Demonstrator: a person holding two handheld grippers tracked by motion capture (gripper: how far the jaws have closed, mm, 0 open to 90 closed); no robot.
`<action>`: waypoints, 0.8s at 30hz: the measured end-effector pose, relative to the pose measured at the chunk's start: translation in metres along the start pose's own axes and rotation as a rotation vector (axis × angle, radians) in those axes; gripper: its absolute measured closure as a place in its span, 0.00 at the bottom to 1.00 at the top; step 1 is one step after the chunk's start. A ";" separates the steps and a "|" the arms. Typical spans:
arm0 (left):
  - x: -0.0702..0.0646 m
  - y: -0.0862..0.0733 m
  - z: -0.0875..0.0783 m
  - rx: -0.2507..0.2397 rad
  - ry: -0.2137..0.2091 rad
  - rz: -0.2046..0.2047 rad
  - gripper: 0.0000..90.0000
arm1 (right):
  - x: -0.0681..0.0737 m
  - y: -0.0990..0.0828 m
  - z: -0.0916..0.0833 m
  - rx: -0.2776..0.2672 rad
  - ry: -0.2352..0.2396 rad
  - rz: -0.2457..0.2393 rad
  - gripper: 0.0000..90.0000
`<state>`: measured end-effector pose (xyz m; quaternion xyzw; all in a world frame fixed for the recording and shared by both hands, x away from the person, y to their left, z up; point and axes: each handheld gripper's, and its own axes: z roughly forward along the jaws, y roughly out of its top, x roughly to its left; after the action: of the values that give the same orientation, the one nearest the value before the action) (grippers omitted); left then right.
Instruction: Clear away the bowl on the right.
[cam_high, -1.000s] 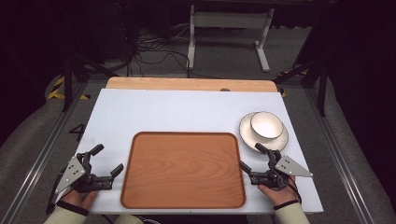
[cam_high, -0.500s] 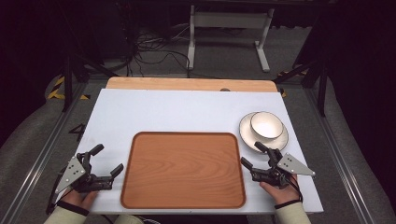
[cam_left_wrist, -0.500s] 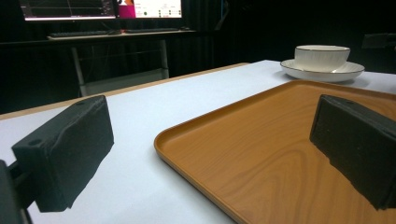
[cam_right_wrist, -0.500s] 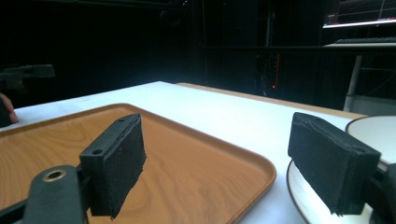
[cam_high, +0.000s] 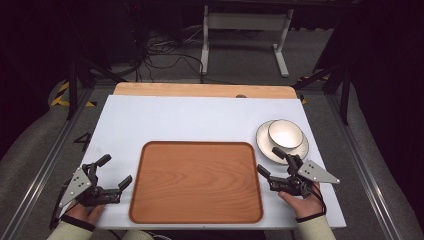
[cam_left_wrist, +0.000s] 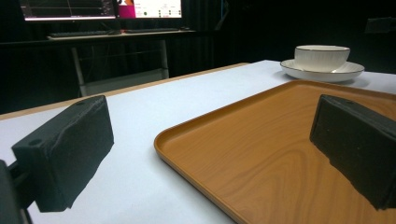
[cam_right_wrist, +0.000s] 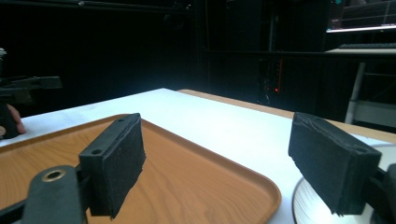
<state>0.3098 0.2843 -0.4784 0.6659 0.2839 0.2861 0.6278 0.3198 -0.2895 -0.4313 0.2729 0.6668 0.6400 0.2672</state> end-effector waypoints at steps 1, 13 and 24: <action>0.000 0.000 0.000 0.000 0.000 0.000 0.00 | 0.001 0.002 0.001 0.000 0.005 0.004 0.21; 0.000 0.000 0.000 0.000 0.000 0.000 0.00 | 0.006 0.017 0.004 -0.003 0.019 -0.005 0.21; 0.000 0.000 0.000 0.000 -0.001 0.000 0.00 | 0.007 0.028 0.003 -0.006 0.026 -0.006 0.22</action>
<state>0.3098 0.2843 -0.4783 0.6659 0.2836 0.2860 0.6280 0.3174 -0.2816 -0.4035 0.2617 0.6692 0.6445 0.2614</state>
